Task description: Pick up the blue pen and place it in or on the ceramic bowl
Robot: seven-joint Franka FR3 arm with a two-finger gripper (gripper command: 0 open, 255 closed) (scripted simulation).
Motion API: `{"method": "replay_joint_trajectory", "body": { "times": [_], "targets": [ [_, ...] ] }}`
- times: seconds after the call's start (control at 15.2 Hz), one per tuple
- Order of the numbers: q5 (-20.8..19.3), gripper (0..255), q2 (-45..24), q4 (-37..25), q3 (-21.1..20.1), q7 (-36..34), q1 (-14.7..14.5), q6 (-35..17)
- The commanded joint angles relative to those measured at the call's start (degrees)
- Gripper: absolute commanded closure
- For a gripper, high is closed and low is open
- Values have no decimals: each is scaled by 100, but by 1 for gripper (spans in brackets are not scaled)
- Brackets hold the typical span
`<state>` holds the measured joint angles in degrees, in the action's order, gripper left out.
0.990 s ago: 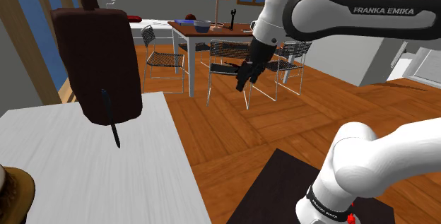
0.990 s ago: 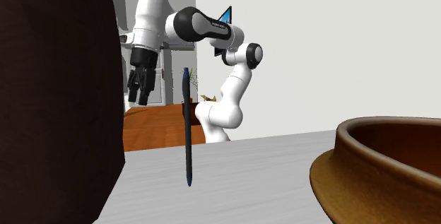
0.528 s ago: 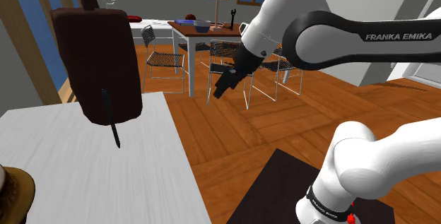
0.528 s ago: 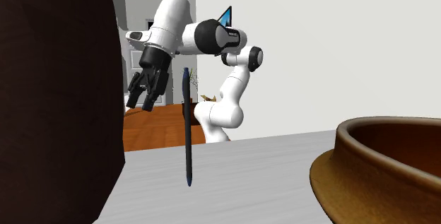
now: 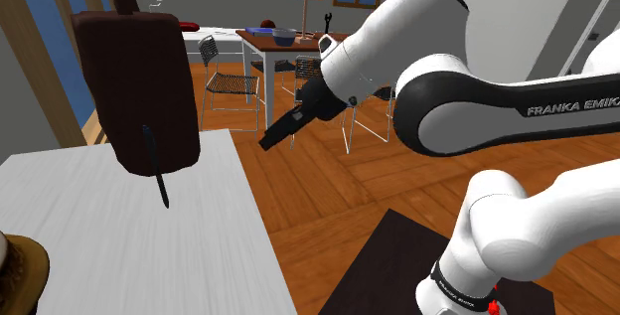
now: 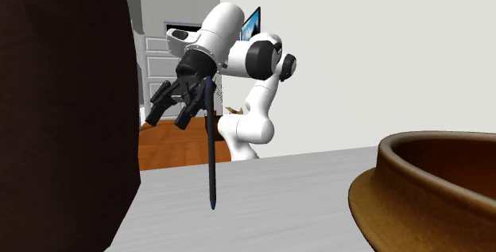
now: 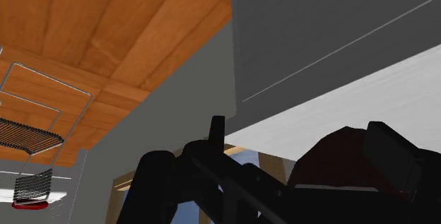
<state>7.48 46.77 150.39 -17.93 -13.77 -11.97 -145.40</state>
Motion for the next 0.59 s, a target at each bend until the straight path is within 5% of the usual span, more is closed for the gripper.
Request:
{"method": "replay_joint_trajectory", "body": {
  "times": [0.0,0.26,0.53],
  "targets": [
    [6,0,-117,79,-298,-165,-16,-609],
    [-99,0,-394,69,-1016,-568,169,-1682],
    [-298,0,-619,-51,-1943,-1058,694,-2691]
  ]
}}
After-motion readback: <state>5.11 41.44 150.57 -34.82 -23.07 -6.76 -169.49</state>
